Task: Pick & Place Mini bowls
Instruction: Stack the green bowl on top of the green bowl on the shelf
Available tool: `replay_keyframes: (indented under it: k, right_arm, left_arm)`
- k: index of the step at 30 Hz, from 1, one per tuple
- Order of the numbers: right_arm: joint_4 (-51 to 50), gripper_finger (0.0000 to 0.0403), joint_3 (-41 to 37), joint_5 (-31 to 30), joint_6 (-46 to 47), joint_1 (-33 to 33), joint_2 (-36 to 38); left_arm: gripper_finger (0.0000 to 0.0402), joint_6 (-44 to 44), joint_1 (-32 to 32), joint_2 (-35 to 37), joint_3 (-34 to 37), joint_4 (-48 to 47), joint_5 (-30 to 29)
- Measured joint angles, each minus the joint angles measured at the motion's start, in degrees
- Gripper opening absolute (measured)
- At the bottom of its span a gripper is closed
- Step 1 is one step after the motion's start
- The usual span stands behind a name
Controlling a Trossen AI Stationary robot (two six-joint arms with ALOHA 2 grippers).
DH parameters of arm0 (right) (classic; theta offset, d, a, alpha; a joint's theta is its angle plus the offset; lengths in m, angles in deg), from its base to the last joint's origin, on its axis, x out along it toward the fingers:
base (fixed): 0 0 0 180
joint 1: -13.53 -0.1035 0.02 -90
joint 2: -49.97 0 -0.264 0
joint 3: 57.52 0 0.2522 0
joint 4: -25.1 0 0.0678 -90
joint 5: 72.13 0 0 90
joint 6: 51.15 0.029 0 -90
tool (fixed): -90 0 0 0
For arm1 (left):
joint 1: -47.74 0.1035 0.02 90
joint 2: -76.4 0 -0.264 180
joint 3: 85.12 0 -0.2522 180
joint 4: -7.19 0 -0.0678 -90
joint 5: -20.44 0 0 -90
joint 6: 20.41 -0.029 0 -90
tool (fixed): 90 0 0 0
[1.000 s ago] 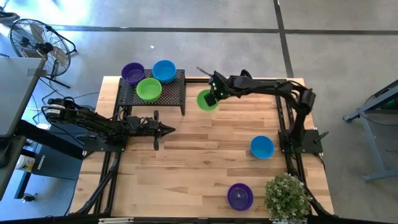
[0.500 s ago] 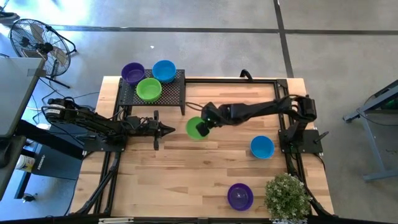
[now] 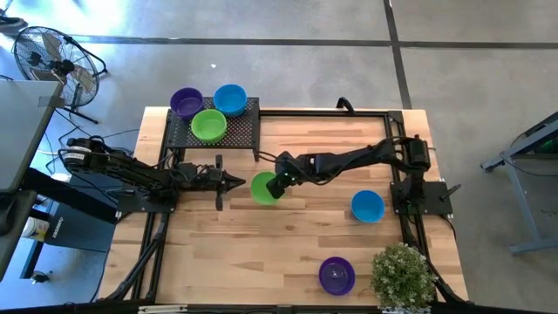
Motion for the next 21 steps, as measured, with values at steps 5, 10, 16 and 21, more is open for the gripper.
replay_keyframes:
  k: [5, 10, 16, 21]
  right_arm:
    - [0.99, 0.0001, 0.03, 0.49, -0.95, -0.03, -0.62]
    - [1.06, 0.0012, 0.03, 0.39, -1.45, -0.03, -0.62]
    - [1.18, 0.0047, 0.03, 0.26, -1.77, -0.01, -0.62]
    - [1.04, 0.007, 0.02, -1.58, -5.92, 0.01, -0.01]
  left_arm:
    - [0.0, -0.3, 0.0, 0.0, 0.0, -0.13, -0.04]
    - [0.0, -0.3, 0.01, 0.0, 0.0, -0.14, -0.15]
    - [0.0, -0.3, 0.0, 0.0, 0.0, -0.13, -0.15]
    - [0.0, -0.28, 0.01, 0.0, 0.0, -0.28, 0.04]
